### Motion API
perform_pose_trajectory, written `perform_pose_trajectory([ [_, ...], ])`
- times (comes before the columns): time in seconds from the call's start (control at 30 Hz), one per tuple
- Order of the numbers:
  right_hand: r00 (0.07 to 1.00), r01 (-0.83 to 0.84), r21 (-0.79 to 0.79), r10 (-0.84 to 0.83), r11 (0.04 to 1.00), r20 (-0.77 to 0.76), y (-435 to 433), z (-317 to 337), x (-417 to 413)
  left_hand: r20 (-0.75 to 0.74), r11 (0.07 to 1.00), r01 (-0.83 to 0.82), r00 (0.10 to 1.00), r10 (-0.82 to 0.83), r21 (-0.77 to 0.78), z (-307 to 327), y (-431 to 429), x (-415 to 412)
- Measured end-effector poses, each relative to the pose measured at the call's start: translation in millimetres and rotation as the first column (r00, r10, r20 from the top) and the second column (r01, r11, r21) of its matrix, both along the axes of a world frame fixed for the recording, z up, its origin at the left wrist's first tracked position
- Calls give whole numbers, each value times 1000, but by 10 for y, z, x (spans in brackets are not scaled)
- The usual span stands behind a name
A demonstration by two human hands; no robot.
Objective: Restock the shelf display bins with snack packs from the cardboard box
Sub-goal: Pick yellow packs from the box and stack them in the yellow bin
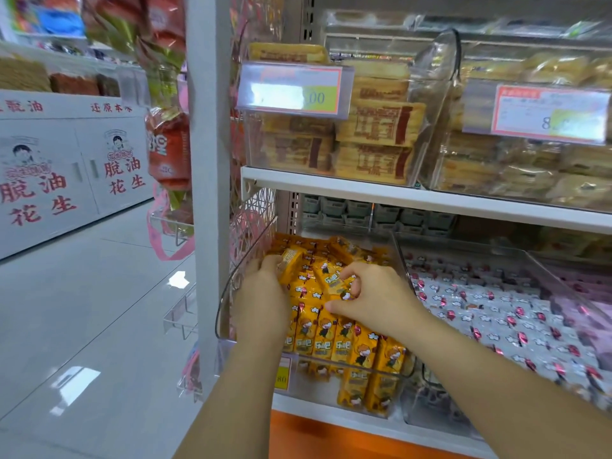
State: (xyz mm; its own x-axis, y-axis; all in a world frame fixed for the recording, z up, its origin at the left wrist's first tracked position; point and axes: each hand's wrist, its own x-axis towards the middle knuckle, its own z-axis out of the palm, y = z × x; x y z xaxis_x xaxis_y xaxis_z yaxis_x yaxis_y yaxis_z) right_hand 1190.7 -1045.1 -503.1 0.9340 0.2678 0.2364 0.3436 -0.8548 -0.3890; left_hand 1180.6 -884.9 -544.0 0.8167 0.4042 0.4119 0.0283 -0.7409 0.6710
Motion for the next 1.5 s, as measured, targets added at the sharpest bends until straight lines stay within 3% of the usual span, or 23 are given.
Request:
perform_pose_trajectory([
  [0.1,1000,4,14,-3,1000,-31,26,11,2,114,996,27,993,-16,-90,52,-7,-54],
  [0.2,1000,23,172,-23,985,0,22,64,1,230,916,158,970,-75,-368,165,-9,-80],
  [0.3,999,32,380,-41,924,16,35,106,-35,169,590,287,954,-249,-755,271,-45,-157],
  [0.37,1000,6,444,-11,896,8,64,114,-110,172,364,296,926,-337,-883,291,-76,-238],
  [0.43,999,-33,436,34,899,5,86,104,-193,197,243,303,904,-379,-921,291,-90,-316],
  [0.5,997,-68,424,75,903,-1,85,110,-264,214,211,316,892,-399,-925,283,-82,-368],
  [0.63,988,-79,485,133,871,-78,30,99,-330,198,307,378,851,-486,-873,257,-69,-431],
  [0.77,970,-31,570,162,821,-180,-26,74,-335,144,307,370,811,-567,-877,269,-105,-474],
  [0.93,982,-59,563,149,824,-114,-69,89,-334,-55,621,465,771,-634,-631,221,-37,-466],
  [1.17,985,-50,416,113,908,-129,47,20,-383,-208,811,483,801,-562,-330,129,18,-458],
  [1.33,983,-23,325,80,946,-163,24,-46,-327,-229,873,479,843,-487,-94,45,-45,-414],
  [1.5,980,-71,241,113,968,-164,-3,-21,-326,-282,878,478,840,-464,-21,38,-109,-396],
])
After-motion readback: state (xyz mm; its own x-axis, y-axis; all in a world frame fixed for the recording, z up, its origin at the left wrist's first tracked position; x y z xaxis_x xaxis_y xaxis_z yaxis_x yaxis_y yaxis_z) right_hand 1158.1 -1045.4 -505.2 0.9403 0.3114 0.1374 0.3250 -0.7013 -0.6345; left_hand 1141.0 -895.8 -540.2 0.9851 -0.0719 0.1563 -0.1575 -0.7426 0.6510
